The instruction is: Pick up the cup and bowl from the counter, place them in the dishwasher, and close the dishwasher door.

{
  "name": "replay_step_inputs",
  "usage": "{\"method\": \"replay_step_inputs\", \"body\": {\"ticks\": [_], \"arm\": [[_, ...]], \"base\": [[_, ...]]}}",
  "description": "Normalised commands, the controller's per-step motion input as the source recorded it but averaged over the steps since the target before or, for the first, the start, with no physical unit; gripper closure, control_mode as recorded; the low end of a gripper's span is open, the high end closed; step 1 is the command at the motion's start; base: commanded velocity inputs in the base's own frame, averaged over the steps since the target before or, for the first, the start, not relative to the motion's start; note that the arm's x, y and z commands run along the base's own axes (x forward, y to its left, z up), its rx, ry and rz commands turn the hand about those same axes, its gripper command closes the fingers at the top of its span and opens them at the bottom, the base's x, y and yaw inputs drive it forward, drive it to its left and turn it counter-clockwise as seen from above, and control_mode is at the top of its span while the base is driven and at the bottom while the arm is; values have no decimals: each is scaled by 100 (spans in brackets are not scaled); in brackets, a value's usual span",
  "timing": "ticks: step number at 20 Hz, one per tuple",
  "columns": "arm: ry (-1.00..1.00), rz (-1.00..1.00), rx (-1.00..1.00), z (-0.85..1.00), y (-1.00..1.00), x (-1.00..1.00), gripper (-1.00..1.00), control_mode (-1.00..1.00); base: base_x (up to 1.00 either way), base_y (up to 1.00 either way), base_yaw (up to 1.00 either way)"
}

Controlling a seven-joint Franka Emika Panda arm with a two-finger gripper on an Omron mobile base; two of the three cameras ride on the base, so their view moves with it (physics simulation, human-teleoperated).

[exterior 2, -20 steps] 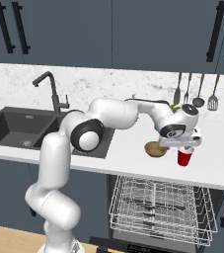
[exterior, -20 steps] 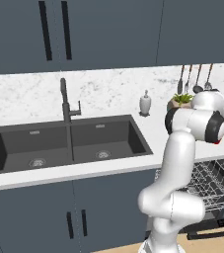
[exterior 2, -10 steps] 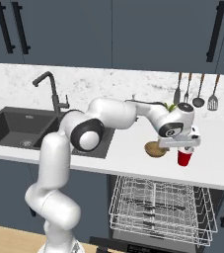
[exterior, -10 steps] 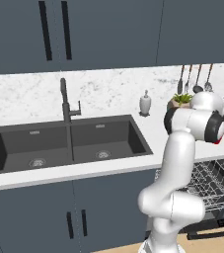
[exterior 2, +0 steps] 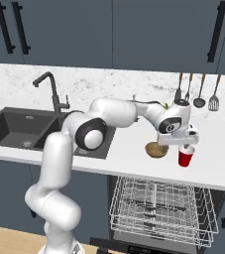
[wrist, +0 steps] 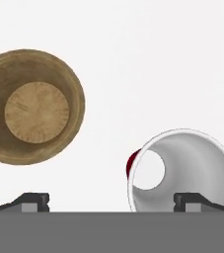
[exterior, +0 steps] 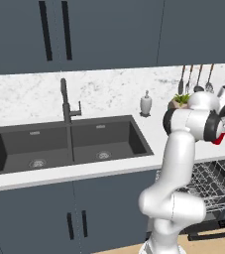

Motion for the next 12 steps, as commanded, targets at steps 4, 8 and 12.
{"method": "replay_step_inputs", "body": {"ticks": [4,8,12], "arm": [[0,0,1,0,-7,28,-100,-100],[0,0,0,-10,-9,6,-100,-100],[0,0,0,-16,-5,0,-100,-100]], "base": [[0,0,0],[0,0,0],[0,0,0]]}}
